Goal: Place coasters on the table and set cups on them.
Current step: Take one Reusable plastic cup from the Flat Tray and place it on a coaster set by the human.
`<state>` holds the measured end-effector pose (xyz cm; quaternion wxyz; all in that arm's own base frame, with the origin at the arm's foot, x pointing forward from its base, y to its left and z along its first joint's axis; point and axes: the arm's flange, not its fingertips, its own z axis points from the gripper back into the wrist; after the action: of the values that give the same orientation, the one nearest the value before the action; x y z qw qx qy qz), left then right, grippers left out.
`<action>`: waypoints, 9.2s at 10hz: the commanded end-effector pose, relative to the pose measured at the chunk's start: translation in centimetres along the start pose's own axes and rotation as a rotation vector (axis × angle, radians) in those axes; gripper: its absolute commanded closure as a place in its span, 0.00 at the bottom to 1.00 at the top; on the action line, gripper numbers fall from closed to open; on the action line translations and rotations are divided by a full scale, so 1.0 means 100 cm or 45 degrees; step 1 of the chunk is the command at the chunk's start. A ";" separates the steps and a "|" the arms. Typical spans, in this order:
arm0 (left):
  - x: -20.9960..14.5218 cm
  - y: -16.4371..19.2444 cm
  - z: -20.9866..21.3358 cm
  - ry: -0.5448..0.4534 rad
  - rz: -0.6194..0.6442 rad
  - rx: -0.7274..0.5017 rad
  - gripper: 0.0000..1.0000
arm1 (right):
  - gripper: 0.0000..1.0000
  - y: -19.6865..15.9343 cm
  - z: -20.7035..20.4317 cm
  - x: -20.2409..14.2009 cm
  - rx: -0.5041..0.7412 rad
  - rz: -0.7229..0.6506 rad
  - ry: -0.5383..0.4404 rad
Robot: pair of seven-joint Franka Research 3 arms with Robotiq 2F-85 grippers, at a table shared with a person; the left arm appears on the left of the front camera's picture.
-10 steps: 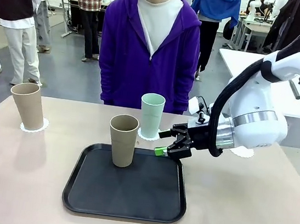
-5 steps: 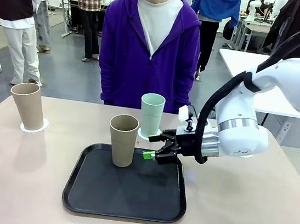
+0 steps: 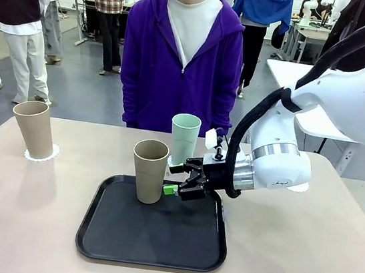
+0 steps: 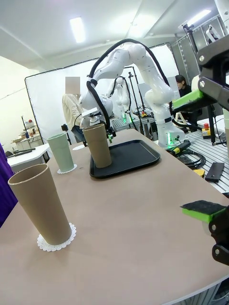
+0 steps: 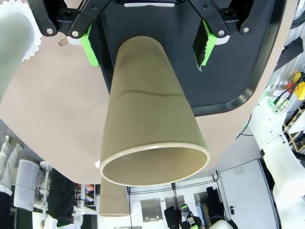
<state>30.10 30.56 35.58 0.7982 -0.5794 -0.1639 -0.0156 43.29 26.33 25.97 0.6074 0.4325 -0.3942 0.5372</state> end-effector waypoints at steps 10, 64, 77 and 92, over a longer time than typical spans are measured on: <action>-0.001 -0.001 0.002 -0.007 0.010 0.001 0.00 | 0.00 -0.013 -0.044 -0.009 0.047 0.044 -0.005; -0.001 -0.001 0.002 -0.007 0.010 0.001 0.00 | 0.19 -0.037 0.399 0.077 -0.891 -0.191 -0.254; -0.001 -0.001 0.002 -0.007 0.010 0.001 0.00 | 0.19 -0.107 0.346 -0.081 -0.783 -0.193 -0.130; -0.001 -0.001 0.002 -0.007 0.010 0.001 0.00 | 0.19 -0.120 0.334 -0.108 -0.685 -0.192 -0.173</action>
<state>30.09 30.61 35.51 0.7982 -0.5796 -0.1636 -0.0148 53.56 -9.43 25.02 0.7088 0.3197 -0.5316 0.3360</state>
